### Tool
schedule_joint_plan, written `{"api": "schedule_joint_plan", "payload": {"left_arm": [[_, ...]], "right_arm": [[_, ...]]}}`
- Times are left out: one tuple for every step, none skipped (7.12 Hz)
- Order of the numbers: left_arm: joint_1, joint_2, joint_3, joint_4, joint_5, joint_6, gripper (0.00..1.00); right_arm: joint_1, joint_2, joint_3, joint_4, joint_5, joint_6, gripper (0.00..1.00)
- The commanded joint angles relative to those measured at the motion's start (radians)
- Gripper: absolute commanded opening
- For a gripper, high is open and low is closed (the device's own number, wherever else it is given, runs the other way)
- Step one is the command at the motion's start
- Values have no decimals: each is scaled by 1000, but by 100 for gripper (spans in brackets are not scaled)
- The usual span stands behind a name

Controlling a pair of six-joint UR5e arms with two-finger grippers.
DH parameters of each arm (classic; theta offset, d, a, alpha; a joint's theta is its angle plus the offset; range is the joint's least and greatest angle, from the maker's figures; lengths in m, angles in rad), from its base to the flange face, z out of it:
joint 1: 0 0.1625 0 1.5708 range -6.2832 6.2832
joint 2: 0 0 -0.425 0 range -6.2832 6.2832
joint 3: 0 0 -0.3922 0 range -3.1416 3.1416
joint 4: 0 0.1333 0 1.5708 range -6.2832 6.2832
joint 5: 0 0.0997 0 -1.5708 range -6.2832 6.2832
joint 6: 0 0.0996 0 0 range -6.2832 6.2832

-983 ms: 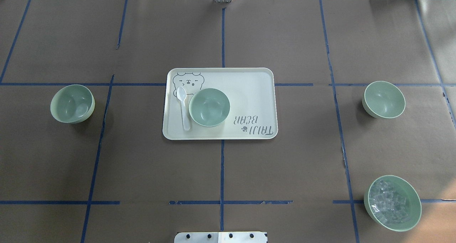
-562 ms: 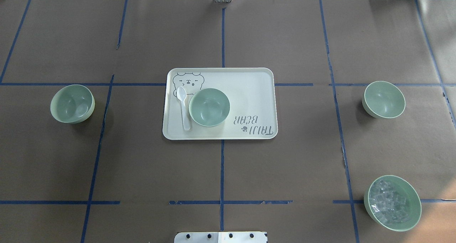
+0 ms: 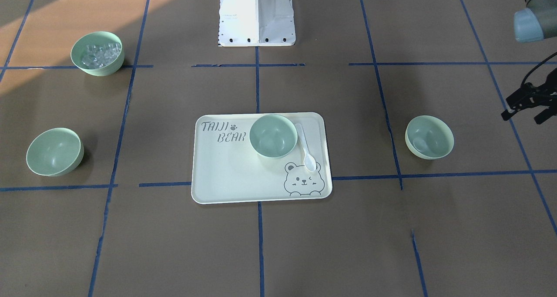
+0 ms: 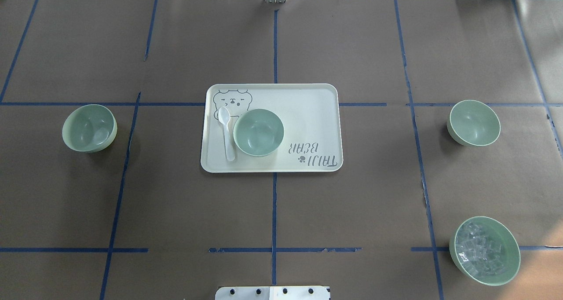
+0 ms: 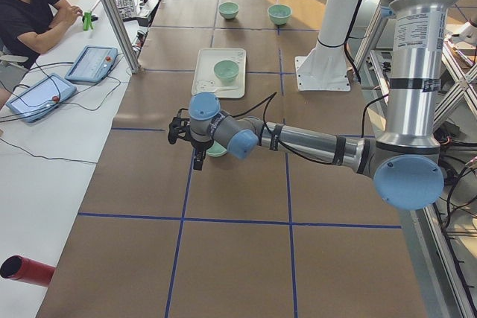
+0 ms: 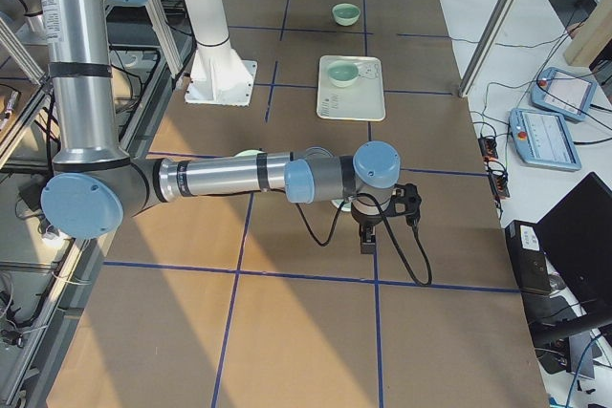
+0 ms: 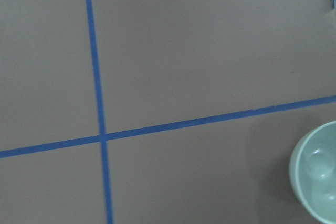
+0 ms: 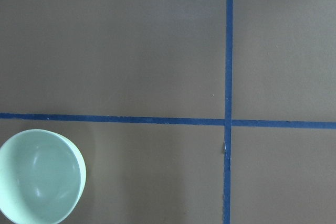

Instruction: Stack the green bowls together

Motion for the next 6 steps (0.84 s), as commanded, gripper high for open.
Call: {"api": "schedule_joint_plan", "payload": {"left_arm": [[142,-6,65,-162,127,-190,98],[177,-36,122,-212,173,-238,98],[219,-47,150,-243,201,-276,96],[239,-52,148,-244,208,-299,94],[259,-53,150,-246,209,-307,93],[276,-53,150,-246,209,-307,87]], "right_arm": [[-19,28,3,12,4,10,100],[-51,39,3,56,4,104,100],[-103,57,-8,166,4,293,100],[-152,59,-9,235,1,404,100],[-188,78,-12,248,-2,433,100],[-203,103,-20,248,-2,470,100]]}}
